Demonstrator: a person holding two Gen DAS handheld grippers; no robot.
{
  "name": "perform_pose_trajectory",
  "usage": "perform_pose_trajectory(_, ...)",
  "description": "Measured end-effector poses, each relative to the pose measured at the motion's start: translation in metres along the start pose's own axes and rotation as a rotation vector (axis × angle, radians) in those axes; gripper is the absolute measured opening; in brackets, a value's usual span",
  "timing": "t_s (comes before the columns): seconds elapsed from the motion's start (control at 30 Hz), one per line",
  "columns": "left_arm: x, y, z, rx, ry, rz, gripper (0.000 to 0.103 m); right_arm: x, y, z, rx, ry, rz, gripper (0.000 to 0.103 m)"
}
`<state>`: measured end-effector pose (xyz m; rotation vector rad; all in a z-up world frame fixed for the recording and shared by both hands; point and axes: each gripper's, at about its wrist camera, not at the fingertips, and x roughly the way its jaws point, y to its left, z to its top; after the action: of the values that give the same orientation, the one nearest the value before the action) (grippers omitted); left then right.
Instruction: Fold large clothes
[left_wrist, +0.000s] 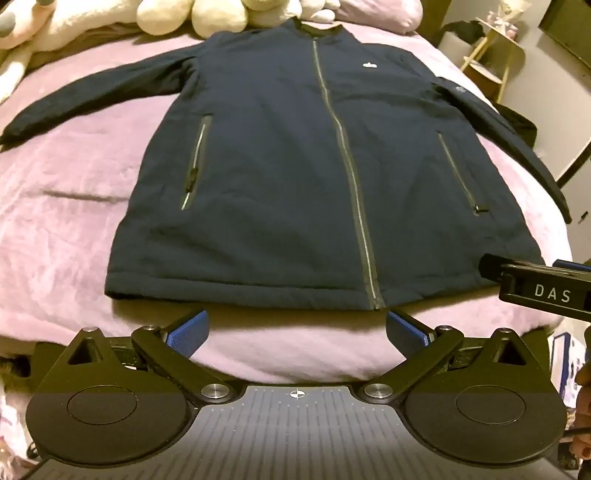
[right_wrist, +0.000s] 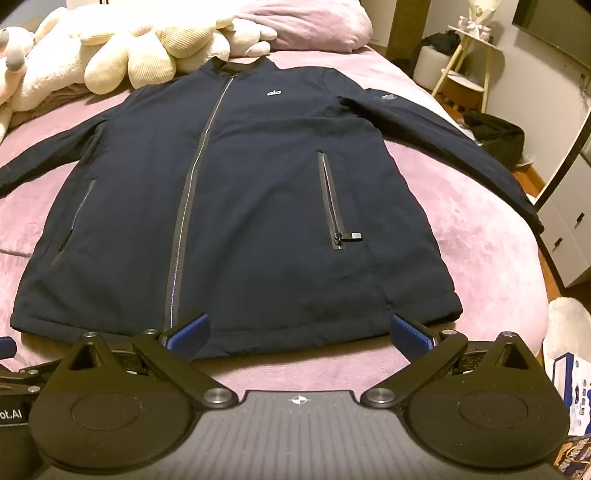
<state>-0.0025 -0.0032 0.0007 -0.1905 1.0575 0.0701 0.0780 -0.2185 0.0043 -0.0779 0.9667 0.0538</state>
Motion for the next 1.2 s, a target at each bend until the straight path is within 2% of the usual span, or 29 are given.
perform_pose_trajectory(1.2, -0.0001, -0.0008, 0.0004, -0.022, 0.003, -0.002, 0.103, -0.0051, 0.0006, -0.0017, 0.0, -0.037, 0.005, 0.103)
